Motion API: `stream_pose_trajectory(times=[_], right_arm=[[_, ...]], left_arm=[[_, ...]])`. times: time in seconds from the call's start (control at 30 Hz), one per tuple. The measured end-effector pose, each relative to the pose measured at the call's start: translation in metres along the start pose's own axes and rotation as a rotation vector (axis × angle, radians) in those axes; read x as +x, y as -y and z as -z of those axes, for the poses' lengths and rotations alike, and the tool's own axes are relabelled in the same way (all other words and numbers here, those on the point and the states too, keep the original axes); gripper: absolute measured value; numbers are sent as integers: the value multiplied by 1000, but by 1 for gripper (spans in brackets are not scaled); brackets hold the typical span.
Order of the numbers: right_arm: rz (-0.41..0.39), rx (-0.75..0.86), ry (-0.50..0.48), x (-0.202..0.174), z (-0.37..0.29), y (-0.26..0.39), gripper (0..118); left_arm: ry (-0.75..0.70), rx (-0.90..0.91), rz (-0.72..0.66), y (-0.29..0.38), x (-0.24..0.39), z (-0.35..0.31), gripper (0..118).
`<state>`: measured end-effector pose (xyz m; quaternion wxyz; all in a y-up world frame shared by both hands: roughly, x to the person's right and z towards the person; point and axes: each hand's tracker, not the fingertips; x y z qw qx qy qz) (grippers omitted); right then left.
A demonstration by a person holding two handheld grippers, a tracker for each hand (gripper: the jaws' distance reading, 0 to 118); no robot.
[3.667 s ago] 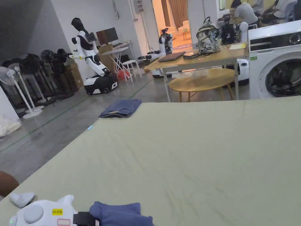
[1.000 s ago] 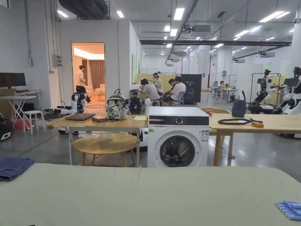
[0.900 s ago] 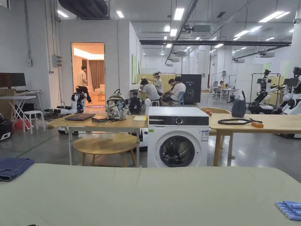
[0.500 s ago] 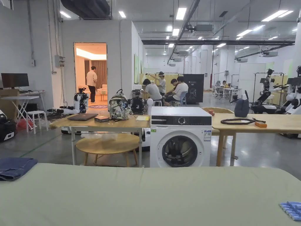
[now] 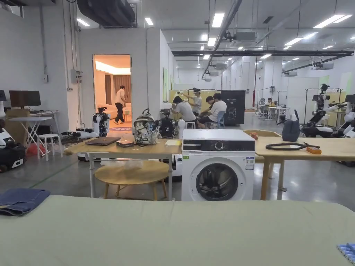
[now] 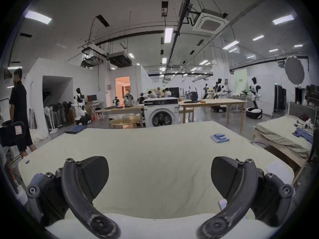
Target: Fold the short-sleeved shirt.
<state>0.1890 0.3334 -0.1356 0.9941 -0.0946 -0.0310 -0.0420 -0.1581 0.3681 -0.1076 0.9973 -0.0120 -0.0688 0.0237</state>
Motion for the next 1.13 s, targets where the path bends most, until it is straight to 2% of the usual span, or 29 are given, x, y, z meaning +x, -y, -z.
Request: stream_pose_trajectory(times=[0.23, 0.33, 0.77, 0.93, 1.13], right_arm=[[74, 2, -41, 1, -5, -7, 118], [112, -19, -29, 4, -3, -10, 118], [109, -26, -31, 1, -5, -12, 118], [129, -32, -67, 2, -5, -9, 118], [195, -48, -56, 3, 0, -6, 118]], left_arm=[[4, -5, -16, 0, -4, -1, 101], [1, -3, -25, -1, -5, -2, 101], [35, 8, -28, -2, -2, -3, 101], [50, 0, -20, -2, 2, -3, 101], [71, -6, -7, -1, 7, -1, 101]])
